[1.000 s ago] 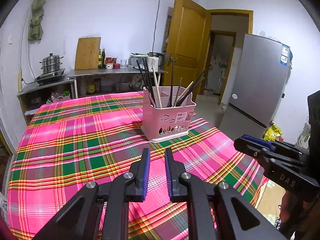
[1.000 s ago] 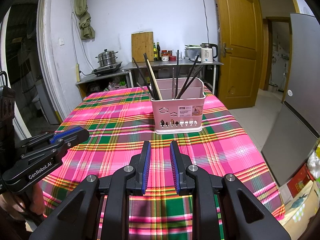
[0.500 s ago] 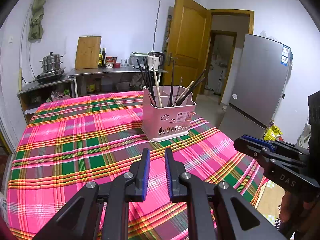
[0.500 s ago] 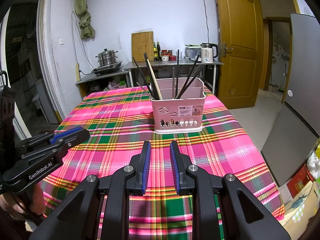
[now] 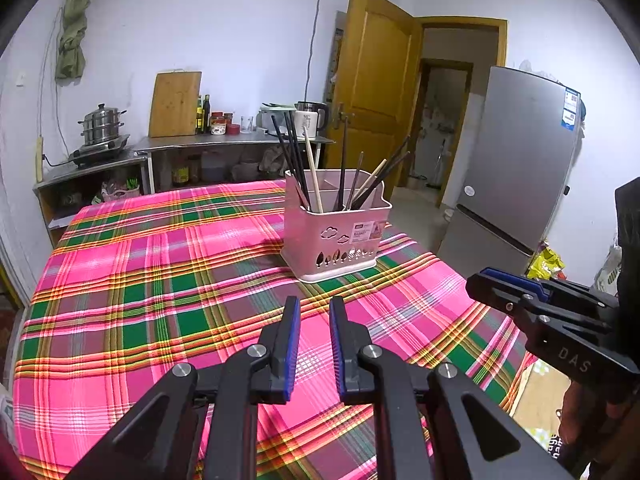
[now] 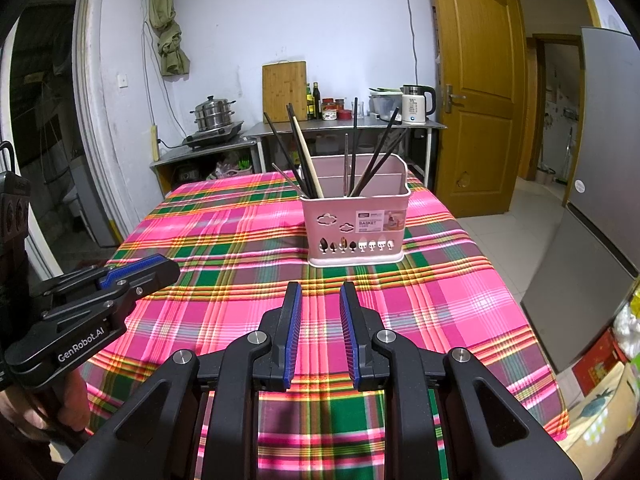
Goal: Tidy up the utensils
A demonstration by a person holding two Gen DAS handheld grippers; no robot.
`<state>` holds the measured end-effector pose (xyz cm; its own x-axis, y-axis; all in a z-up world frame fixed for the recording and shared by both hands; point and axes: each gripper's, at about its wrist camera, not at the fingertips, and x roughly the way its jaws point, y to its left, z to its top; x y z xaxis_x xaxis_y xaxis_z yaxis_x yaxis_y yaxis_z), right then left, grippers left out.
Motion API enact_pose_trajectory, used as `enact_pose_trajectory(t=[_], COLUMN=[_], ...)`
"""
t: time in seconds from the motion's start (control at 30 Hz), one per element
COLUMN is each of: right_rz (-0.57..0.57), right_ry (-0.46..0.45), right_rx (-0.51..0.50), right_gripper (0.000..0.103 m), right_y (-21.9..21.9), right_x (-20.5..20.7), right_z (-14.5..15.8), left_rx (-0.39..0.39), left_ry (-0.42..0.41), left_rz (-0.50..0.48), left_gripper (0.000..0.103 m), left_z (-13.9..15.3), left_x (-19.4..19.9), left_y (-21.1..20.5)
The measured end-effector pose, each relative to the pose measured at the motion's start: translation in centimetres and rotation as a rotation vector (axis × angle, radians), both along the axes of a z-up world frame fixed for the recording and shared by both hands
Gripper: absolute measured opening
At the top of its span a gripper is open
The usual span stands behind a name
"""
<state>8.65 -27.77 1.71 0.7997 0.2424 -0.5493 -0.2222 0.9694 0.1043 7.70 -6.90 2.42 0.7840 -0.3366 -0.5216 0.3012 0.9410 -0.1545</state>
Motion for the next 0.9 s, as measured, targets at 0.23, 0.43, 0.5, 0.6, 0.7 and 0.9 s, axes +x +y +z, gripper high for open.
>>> enact_pose_trajectory(t=[0.23, 0.43, 0.5, 0.6, 0.7, 0.9], right_rz=[0.000, 0.001, 0.001, 0.000, -0.001, -0.001], right_ry=[0.001, 0.004, 0.003, 0.003, 0.004, 0.003], right_rx=[-0.001, -0.004, -0.004, -0.004, -0.005, -0.006], right_gripper=[0.020, 0.020, 0.020, 0.020, 0.020, 0.020], right_y=[0.0, -0.3, -0.2, -0.2, -0.3, -0.3], right_x=[0.0, -0.1, -0.1, -0.1, 0.0, 0.0], right_z=[-0.1, -0.2, -0.2, -0.1, -0.3, -0.3], left_rx=[-0.007, -0.001, 0.008, 0.009, 0.014, 0.017], left_ry=[0.009, 0.001, -0.004, -0.008, -0.011, -0.010], left_rz=[-0.003, -0.013, -0.012, -0.020, -0.015, -0.001], left_gripper=[0.014, 0.014, 0.014, 0.014, 0.014, 0.014], left_z=[-0.2, -0.3, -0.3, -0.3, -0.3, -0.2], left_x=[0.1, -0.2, -0.3, -0.4, -0.5, -0.5], left_y=[-0.1, -0.6, -0.8, -0.9, -1.0, -0.9])
